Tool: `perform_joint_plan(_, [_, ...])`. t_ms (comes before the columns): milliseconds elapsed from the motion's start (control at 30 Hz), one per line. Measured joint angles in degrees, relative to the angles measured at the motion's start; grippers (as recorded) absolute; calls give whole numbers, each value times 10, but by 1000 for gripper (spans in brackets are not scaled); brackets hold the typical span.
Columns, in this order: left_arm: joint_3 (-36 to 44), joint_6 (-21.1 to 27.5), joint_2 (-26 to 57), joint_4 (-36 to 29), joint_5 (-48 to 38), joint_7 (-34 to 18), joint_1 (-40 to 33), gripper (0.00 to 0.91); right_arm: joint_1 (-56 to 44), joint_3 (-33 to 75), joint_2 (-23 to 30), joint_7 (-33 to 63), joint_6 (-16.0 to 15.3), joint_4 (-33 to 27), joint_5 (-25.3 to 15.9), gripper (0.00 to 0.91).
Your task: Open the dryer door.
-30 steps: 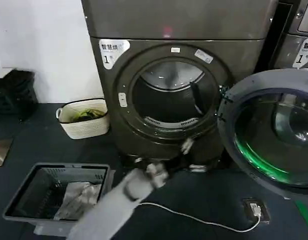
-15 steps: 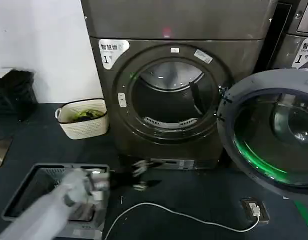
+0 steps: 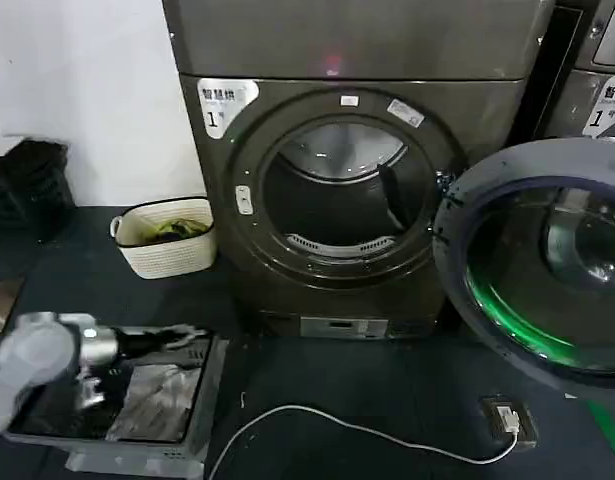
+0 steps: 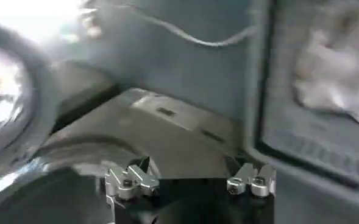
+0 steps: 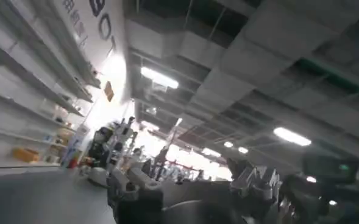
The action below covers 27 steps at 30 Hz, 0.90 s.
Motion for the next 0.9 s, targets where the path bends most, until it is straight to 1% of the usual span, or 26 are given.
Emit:
perform_joint_plan(167, [-2, 0, 32, -5, 163, -47, 38, 907, 5, -10, 3, -2, 0, 2, 10, 907])
perform_joint_plan(267, [-2, 0, 40, -7, 233, -73, 48, 907, 8, -15, 6, -3, 3, 3, 11, 907])
perform_joint_plan(367, [-3, 1, 44, -12, 275, -85, 52, 907, 8, -17, 9, -9, 4, 6, 12, 907])
perform_joint_plan(533, [2, 1, 54, -21, 299, -94, 54, 907, 9, -23, 10, -11, 11, 4, 18, 907])
perform_joint_plan(900, [7, 1, 77, -24, 300, -98, 61, 907, 12, -31, 14, -13, 22, 1, 14, 907])
